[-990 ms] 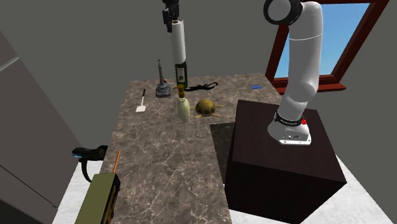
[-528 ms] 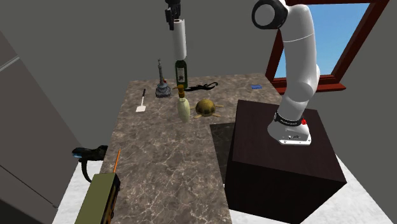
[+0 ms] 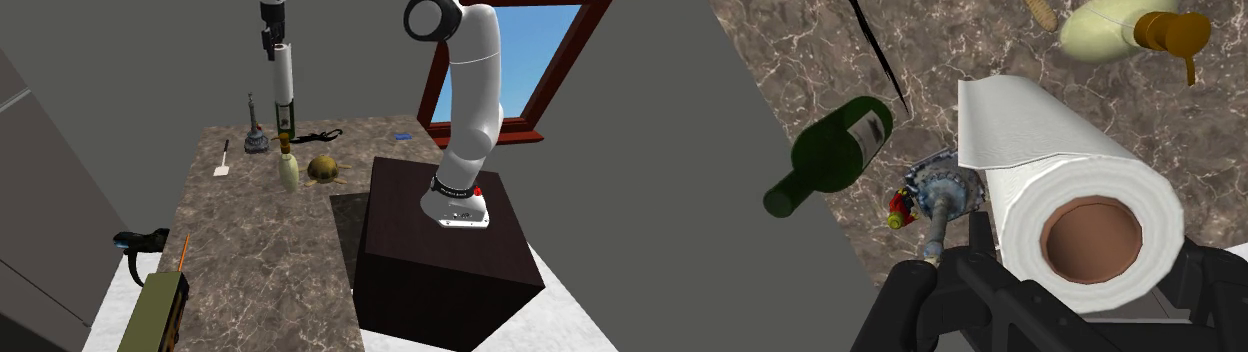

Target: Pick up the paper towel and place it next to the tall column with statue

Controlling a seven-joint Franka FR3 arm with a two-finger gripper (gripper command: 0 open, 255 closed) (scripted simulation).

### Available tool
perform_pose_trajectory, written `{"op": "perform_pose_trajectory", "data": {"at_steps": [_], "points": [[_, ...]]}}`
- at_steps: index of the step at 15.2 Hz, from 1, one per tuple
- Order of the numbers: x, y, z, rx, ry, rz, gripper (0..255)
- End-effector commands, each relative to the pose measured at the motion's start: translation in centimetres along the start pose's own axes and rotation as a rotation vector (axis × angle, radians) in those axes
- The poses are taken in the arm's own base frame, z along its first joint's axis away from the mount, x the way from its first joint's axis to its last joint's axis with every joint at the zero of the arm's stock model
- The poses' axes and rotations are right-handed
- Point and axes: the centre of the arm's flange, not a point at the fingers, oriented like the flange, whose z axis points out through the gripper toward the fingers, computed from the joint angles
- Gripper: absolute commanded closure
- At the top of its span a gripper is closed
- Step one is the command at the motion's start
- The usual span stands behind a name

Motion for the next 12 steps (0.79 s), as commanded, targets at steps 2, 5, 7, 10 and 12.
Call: {"op": "perform_pose_trajectory", "data": {"at_steps": [2, 5, 7, 10, 12], "points": [[0.0, 0.0, 1.5, 0.000, 0.001, 0.000, 255], [-0.1, -0.1, 3.0, 0.000, 0.001, 0.000, 255], [-0.1, -0.2, 4.1, 0.000, 0.001, 0.000, 255], [-0.2, -0.2, 5.7, 0.000, 0.001, 0.000, 255], [-0.3, -0.3, 6.7, 0.000, 0.001, 0.000, 255]]}}
